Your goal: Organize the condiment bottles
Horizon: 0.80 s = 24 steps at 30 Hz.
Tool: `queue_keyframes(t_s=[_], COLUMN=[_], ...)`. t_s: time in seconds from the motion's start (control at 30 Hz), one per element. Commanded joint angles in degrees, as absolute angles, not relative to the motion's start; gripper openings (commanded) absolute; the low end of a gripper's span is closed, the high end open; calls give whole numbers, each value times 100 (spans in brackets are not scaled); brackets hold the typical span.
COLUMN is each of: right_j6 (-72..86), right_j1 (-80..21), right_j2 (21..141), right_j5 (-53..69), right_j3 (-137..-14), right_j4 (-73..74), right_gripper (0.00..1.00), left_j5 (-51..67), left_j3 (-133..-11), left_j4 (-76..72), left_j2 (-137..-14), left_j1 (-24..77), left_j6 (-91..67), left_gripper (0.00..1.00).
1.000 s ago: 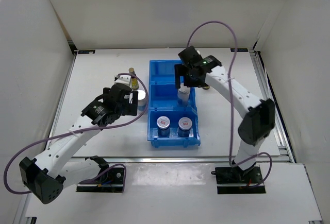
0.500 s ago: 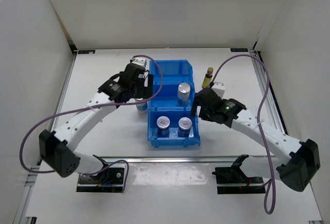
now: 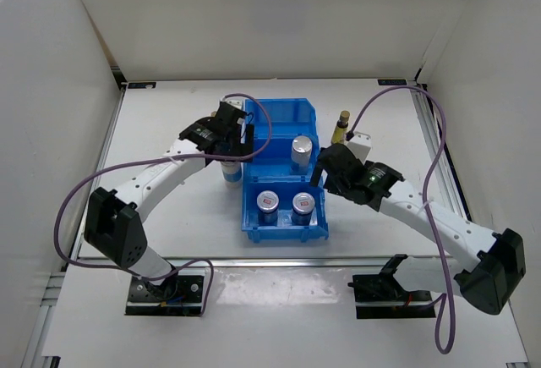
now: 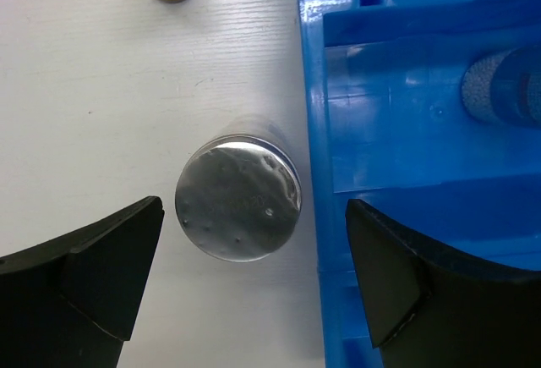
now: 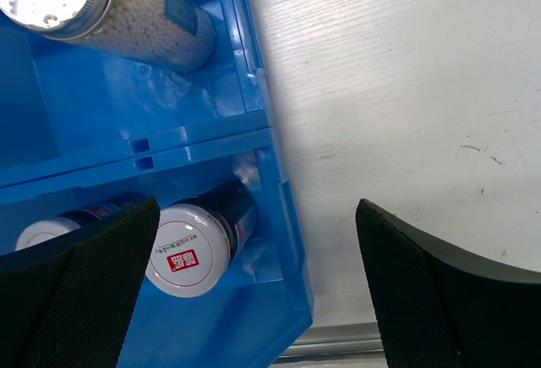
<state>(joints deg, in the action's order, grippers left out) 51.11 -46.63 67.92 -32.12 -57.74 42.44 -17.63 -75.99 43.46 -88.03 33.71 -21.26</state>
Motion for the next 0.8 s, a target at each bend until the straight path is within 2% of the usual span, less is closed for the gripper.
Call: queue_keyframes(t_s=[0.0,0.17,0.27,0.33,0.37,0.47,0.5,0.57,0.63,0.77], right_j6=[5344,5344,5344,5344,5344,5344,5344,5344,5344,5396], right_j1=[-4702,-4702,-4702,-4702,-4702,-4702,-4702,-4702,-4702,-4702], right_j2=[6557,6504,6557,6557,6557,6504,6504,6504,6504,6504], right_j5=[-3516,-3516,-3516,-3516,-3516,-3516,-3516,-3516,-3516,-3568], right_j3=[-5687,-5687,-5687,-5687,-5687,-5687,-5687,-5634,-5634,-5634], right_j4=[4078,4078,4078,4078,4078,4078,4078,4078,4078,4078], right_gripper=[100,100,100,100,100,100,100,100,100,100], left_j5=[-1565,-1512,-1397,-1397,-1397,-1511,-1773,-2099,-2442,-2777], left_j3=[-7559,-7454,-7453,-7515,-7593,-7769,-7848,-8146,-8488,-8955], left_j4=[4377,4377,4377,4377,4377,4482,4543,4797,4869,4922], left_j2=[-8859,-8982,-9097,-9097,-9097,-8782,-8658,-8282,-8043,-7603], left_j1=[3287,3287,3287,3287,3235,3234,3234,3234,3348,3778], left_j6=[-2215,-2215,-2215,-2215,-2163,-2162,-2162,-2312,-2391,-2391], left_gripper=[100,96,88,76,63,38,34,33,25,22])
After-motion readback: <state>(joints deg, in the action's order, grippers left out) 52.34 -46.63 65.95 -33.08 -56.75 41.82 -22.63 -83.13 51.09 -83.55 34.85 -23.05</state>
